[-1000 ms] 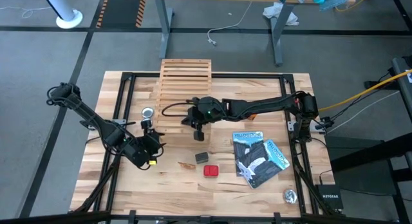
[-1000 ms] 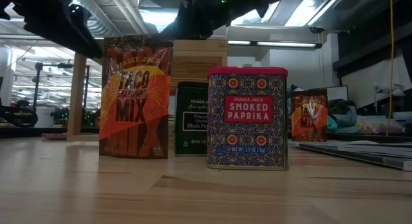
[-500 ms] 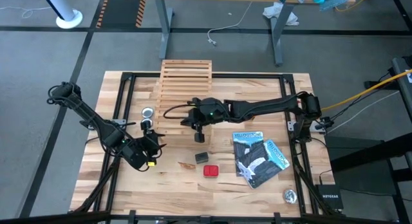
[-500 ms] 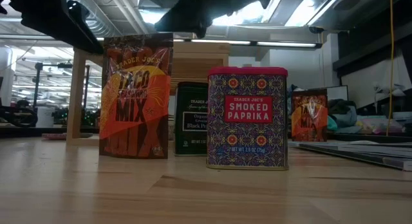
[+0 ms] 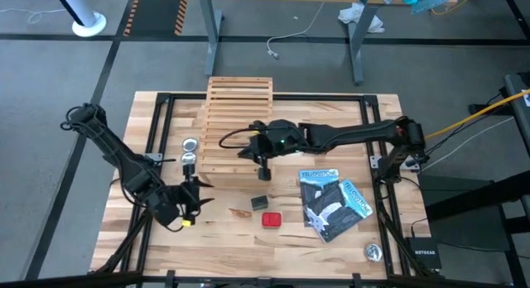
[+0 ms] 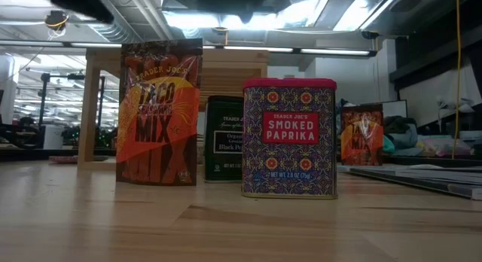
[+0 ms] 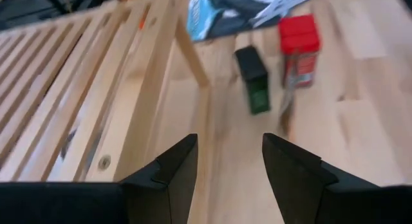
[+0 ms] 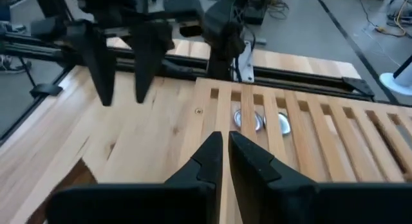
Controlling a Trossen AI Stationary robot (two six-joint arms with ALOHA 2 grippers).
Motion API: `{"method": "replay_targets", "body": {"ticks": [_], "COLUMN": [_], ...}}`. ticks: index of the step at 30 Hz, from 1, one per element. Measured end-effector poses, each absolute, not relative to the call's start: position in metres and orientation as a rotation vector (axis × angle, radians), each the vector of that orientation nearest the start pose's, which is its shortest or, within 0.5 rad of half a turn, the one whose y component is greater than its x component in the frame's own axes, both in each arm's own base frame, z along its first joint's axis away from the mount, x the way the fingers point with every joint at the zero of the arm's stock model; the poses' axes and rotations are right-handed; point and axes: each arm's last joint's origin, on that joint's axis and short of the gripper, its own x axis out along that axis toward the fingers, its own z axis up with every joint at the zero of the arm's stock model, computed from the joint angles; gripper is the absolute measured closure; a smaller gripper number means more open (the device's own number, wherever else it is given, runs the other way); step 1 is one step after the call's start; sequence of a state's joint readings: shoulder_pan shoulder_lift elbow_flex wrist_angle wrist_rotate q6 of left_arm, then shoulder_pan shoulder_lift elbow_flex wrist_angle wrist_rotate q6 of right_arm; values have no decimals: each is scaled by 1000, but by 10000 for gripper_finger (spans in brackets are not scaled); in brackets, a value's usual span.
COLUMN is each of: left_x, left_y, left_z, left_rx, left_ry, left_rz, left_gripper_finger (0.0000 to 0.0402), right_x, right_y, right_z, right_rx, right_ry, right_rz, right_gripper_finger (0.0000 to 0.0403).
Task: Shelf spices
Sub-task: Put the orange seasoning pack on the shelf
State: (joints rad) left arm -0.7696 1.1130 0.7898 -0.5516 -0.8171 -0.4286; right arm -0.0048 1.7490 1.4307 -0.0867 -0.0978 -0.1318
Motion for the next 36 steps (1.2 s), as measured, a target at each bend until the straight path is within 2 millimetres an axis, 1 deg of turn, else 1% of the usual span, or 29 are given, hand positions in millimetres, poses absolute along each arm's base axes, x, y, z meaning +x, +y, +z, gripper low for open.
{"method": "replay_targets", "body": {"ticks": [2, 7, 10, 13, 16, 20, 25, 28, 32, 36], "left_x": [163, 152, 141, 130, 120, 111, 102, 98, 96, 95], "left_y": [-137, -145, -146, -145, -145, -147, -147, -144, -140, -139], "left_z": [262, 285, 294, 299, 298, 297, 296, 296, 295, 295], "left_rx": [226, 250, 250, 247, 244, 202, 199, 198, 187, 187], "left_ry": [572, 575, 586, 604, 615, 622, 630, 641, 654, 656], "left_rz": [145, 115, 130, 156, 166, 160, 142, 154, 185, 189], "left_gripper_finger": [233, 233, 233, 233, 233, 233, 233, 233, 233, 233], "right_x": [398, 364, 344, 326, 311, 298, 280, 264, 238, 212], "right_y": [4, 24, 38, 49, 57, 63, 66, 68, 72, 78], "right_z": [314, 338, 349, 355, 355, 347, 337, 335, 340, 341], "right_rx": [-119, -158, -197, -218, -224, -228, -227, -222, -229, -293], "right_ry": [419, 495, 540, 591, 662, 771, 901, 966, 981, 883], "right_rz": [126, 101, 47, -12, -96, -236, -376, -456, -584, -681], "right_gripper_finger": [370, 370, 370, 370, 370, 370, 370, 370, 370, 370]}}
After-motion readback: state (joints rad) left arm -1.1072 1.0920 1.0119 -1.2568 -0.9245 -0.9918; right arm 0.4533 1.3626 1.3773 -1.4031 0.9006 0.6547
